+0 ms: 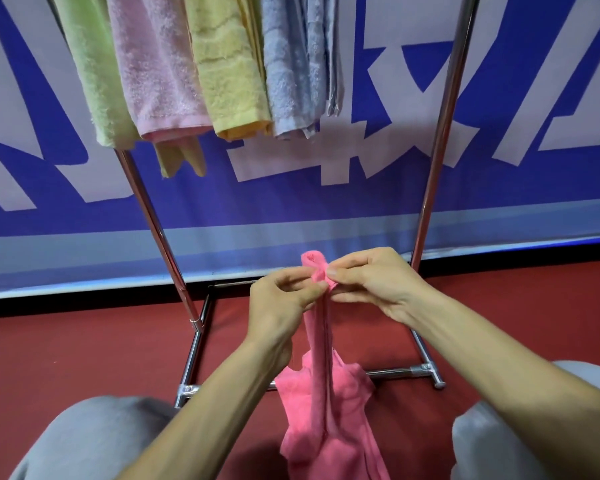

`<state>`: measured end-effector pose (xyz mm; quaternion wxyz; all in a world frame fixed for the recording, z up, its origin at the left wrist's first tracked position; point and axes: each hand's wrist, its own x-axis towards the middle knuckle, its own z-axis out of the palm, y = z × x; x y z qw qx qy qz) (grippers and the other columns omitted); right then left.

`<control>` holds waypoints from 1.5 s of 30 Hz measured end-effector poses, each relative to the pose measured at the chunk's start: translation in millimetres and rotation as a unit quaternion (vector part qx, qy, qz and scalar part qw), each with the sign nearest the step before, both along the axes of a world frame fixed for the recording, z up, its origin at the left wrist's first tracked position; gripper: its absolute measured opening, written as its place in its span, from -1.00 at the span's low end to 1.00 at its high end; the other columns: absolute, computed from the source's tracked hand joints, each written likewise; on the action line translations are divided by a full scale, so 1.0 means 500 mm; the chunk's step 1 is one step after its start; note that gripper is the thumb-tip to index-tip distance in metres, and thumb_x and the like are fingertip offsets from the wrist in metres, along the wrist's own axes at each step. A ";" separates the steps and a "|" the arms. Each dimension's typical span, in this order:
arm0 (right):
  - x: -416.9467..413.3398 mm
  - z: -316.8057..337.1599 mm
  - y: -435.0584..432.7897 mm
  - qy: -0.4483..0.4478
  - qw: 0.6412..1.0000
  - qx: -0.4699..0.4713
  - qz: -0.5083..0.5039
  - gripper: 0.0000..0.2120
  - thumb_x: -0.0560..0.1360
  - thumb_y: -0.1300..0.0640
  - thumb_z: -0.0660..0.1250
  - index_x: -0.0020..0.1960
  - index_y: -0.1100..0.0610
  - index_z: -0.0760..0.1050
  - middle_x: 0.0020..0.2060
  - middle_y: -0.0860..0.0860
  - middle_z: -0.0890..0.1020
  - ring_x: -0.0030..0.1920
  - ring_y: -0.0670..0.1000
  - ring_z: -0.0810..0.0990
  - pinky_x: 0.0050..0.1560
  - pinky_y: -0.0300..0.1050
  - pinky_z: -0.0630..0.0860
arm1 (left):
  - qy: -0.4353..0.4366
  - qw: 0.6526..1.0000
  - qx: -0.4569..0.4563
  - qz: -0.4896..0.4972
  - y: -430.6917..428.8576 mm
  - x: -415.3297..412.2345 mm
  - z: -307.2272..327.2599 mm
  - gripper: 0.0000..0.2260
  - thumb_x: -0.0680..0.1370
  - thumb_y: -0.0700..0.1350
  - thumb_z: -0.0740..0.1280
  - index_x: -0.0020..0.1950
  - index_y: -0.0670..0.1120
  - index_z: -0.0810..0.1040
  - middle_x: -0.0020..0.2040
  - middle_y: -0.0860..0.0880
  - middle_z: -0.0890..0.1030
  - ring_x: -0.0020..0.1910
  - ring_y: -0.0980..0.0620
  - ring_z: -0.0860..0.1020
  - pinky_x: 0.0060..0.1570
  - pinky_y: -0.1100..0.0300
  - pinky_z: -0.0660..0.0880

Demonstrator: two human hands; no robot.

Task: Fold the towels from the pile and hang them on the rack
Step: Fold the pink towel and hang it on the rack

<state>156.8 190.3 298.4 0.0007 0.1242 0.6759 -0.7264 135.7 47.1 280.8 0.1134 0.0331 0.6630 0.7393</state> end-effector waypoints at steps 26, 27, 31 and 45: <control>0.031 0.043 0.038 0.170 0.903 0.337 0.205 -0.87 0.52 0.30 0.32 0.01 0.15 0.59 -0.18 -0.12 0.64 -0.16 -0.26 0.55 -0.03 -0.39 0.44 | 0.365 0.848 -0.354 -0.147 -0.091 -0.026 0.041 -0.77 0.40 -0.04 0.50 0.02 0.06 0.59 -0.09 0.14 0.62 -0.06 0.16 0.56 0.01 0.23 0.48; 0.029 0.040 0.040 0.178 0.892 0.365 0.199 -0.86 0.52 0.28 0.32 0.00 0.11 0.59 -0.19 -0.16 0.63 -0.17 -0.28 0.54 -0.04 -0.39 0.43 | 0.354 0.850 -0.364 -0.140 -0.088 -0.024 0.043 -0.87 0.41 -0.03 0.49 -0.09 0.05 0.60 -0.20 0.12 0.63 -0.18 0.15 0.56 -0.11 0.22 0.47; 0.025 0.030 0.044 0.222 0.795 0.532 0.188 -0.85 0.51 0.19 0.33 0.05 0.06 0.59 -0.17 -0.26 0.58 -0.14 -0.25 0.50 -0.06 -0.47 0.33 | 0.331 0.857 -0.374 -0.124 -0.081 -0.021 0.042 -0.87 0.42 0.01 0.47 -0.13 -0.02 0.63 -0.23 0.07 0.66 -0.22 0.13 0.57 -0.21 0.29 0.41; 0.020 0.055 0.029 0.189 0.966 0.165 0.060 -0.90 0.46 0.32 0.39 -0.04 0.20 0.56 -0.21 0.05 0.63 -0.21 -0.12 0.59 -0.14 -0.27 0.54 | 0.176 0.966 -0.129 -0.140 -0.067 -0.029 0.085 -0.80 0.49 -0.03 0.42 -0.22 -0.08 0.47 -0.30 0.04 0.51 -0.26 0.11 0.45 -0.20 0.16 0.38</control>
